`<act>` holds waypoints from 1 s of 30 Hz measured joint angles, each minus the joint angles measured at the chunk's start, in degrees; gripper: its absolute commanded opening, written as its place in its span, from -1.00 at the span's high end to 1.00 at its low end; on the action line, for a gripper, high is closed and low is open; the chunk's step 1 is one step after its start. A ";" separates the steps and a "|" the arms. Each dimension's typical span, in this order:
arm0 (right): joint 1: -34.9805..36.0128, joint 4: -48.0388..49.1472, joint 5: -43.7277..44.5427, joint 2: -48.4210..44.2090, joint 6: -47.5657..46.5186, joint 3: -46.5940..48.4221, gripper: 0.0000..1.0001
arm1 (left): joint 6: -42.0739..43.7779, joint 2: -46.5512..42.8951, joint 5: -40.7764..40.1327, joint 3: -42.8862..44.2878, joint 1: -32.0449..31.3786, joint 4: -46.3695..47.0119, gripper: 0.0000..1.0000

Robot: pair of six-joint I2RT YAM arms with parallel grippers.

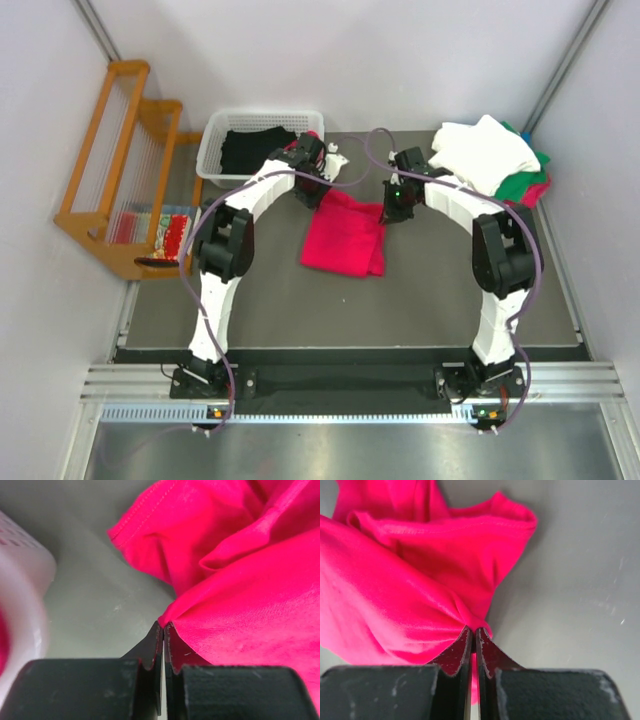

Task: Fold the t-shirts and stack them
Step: Fold the tshirt

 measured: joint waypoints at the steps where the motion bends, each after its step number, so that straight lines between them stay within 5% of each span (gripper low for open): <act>1: -0.33 0.11 -0.15 0.52 -0.15 0.52 1.00 | -0.09 0.42 -0.11 0.00 0.00 0.07 1.00; 5: -1.29 0.31 -0.66 2.75 -0.33 2.89 0.97 | -0.39 2.60 -0.70 0.61 0.04 0.61 0.83; 7: -1.60 0.20 -0.79 3.98 -0.44 4.17 0.46 | -0.70 3.23 -0.98 0.94 0.04 0.81 0.36; 10: -2.01 -0.04 -0.61 6.47 -1.09 6.82 0.26 | -1.49 3.69 -1.42 1.53 0.15 1.09 -0.11; 11: -2.14 -0.11 -0.46 7.13 -1.20 7.54 0.11 | -1.95 3.69 -0.92 1.55 0.33 1.18 -0.23; 12: -2.27 -0.26 -0.31 7.67 -1.29 8.15 -0.31 | -1.97 3.67 -1.07 1.57 0.33 1.25 -0.35; 13: -2.38 -0.48 0.04 7.85 -1.27 8.57 -0.52 | -2.16 3.63 -1.03 1.57 0.42 1.46 -0.45; 16: -2.51 -2.27 2.10 7.98 -1.53 10.62 -0.92 | -2.80 3.21 -0.87 1.57 0.87 1.36 -0.61; 22: -2.54 -4.20 7.67 7.76 -2.32 16.63 -0.99 | -4.72 -4.17 1.38 1.51 4.13 0.39 -0.70; 30: -2.64 -3.34 4.13 5.81 -2.73 15.32 -0.99 | -8.11 -28.22 8.87 -0.59 10.54 0.20 -0.75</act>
